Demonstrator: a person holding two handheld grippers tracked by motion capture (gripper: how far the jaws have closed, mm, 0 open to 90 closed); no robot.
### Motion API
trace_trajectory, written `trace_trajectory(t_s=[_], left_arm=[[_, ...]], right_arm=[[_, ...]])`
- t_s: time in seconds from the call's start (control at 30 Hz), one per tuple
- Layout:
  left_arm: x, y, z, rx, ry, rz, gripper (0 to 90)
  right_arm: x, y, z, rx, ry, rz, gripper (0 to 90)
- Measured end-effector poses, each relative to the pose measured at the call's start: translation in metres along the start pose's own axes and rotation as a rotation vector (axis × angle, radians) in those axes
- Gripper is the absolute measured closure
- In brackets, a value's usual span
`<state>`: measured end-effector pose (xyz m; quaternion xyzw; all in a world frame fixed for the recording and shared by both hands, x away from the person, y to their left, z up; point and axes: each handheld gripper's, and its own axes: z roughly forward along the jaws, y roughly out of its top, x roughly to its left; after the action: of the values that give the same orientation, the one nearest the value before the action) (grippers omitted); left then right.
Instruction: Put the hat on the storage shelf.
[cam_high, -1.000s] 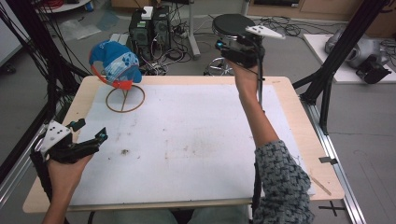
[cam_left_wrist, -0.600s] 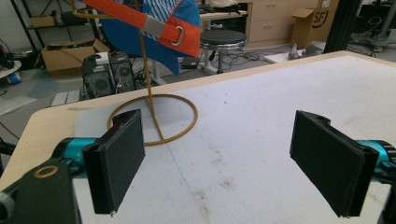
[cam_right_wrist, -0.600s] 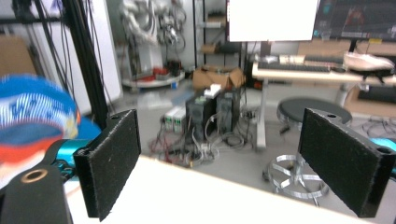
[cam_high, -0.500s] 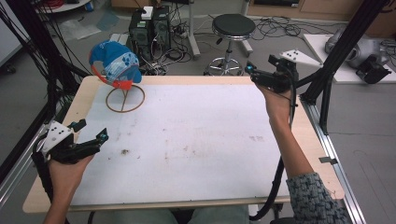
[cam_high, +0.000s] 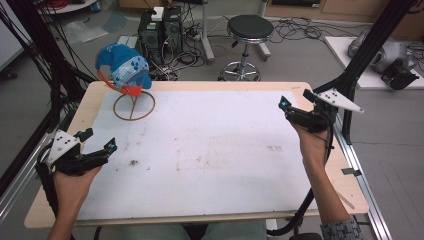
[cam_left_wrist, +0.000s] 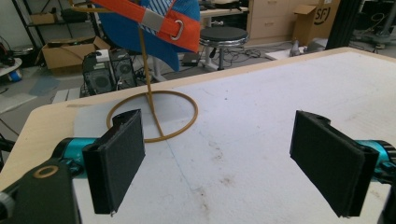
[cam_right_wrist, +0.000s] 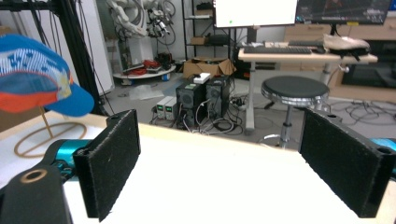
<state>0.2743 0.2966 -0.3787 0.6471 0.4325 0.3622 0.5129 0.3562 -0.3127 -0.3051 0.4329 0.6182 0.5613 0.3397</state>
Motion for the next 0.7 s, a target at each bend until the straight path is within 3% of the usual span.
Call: trace_trajectory(t_s=[0.03, 0.13, 0.17, 0.23, 0.27, 0.37, 0.4, 0.7], left_arm=[[0.0, 0.0, 0.0, 0.001, -0.001, 0.0, 18.1], [0.0, -0.001, 0.001, 0.004, 0.002, 0.002, 18.1], [-0.001, -0.002, 0.001, 0.005, 0.003, 0.002, 18.1], [-0.001, -0.003, 0.002, 0.006, 0.005, 0.006, 18.1], [-0.002, -0.003, 0.002, 0.001, 0.016, 0.009, 18.1], [-0.001, -0.004, 0.002, 0.001, 0.016, 0.007, 18.1], [-0.001, -0.004, 0.003, 0.001, 0.019, 0.009, 18.1], [-0.001, -0.004, 0.004, 0.005, 0.012, 0.011, 18.1]], right_arm=[[-0.004, -0.014, -0.01, -0.005, -0.017, 0.014, 11.9], [-0.007, -0.025, -0.018, -0.009, -0.023, 0.04, 11.3], [-0.008, -0.037, -0.027, -0.023, -0.05, 0.022, 11.3], [-0.008, -0.042, -0.029, -0.018, -0.058, 0.009, 11.4], [-0.007, -0.054, -0.033, 0.006, -0.073, -0.025, 11.4], [-0.006, -0.064, -0.033, 0.02, -0.071, -0.022, 11.4], [-0.007, -0.072, -0.03, 0.054, -0.07, -0.018, 11.4], [-0.009, -0.079, -0.026, 0.072, -0.083, -0.026, 11.3]])
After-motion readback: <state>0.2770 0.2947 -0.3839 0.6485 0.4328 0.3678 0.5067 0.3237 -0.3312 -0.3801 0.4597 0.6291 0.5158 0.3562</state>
